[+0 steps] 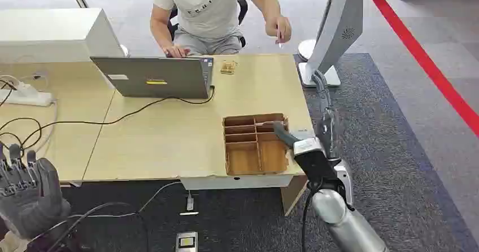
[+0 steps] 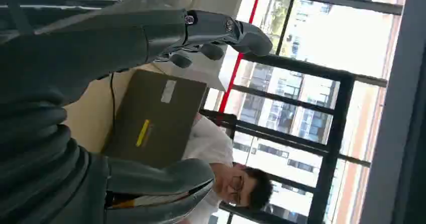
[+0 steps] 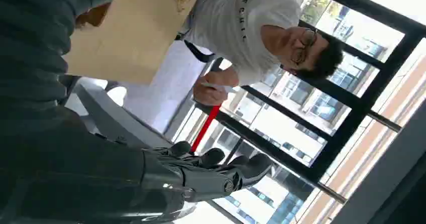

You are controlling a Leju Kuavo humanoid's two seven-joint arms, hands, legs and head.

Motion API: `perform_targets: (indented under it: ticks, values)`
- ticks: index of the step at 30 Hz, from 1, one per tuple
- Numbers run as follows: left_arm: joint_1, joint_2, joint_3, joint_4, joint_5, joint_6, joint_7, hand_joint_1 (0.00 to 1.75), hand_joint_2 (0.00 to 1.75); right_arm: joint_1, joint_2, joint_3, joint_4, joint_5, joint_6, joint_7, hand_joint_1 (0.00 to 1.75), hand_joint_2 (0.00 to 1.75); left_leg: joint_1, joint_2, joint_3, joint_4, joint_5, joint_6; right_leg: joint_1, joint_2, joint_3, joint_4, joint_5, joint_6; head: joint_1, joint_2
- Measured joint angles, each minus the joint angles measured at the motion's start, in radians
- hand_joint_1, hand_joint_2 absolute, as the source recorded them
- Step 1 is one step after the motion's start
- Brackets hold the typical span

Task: Pass the card to the sensor for recognition and then transmit it.

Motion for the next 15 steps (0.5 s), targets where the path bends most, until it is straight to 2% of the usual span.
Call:
perform_targets:
  ticks: [5, 15]
  values:
    - [-0.041, 0.020, -0.031, 0.021, 0.040, 0.000, 0.000, 0.00, 1.75, -0.086, -0.024, -0.026, 0.106, -0.045, 0.018, 0.034, 0.00, 1.75, 0.000, 0.000, 0.000, 0.000, 0.000, 0.000, 0.000, 0.000, -0.001, 0.000, 0.000, 0.001, 0.000, 0.000]
    - [-0.112, 0.042, -0.083, 0.064, 0.085, 0.000, -0.013, 0.00, 1.75, -0.280, -0.043, -0.066, 0.410, -0.118, 0.058, 0.068, 0.00, 1.75, 0.000, 0.000, -0.001, 0.000, 0.000, 0.000, 0.000, 0.000, 0.000, 0.000, 0.001, 0.001, 0.000, 0.000]
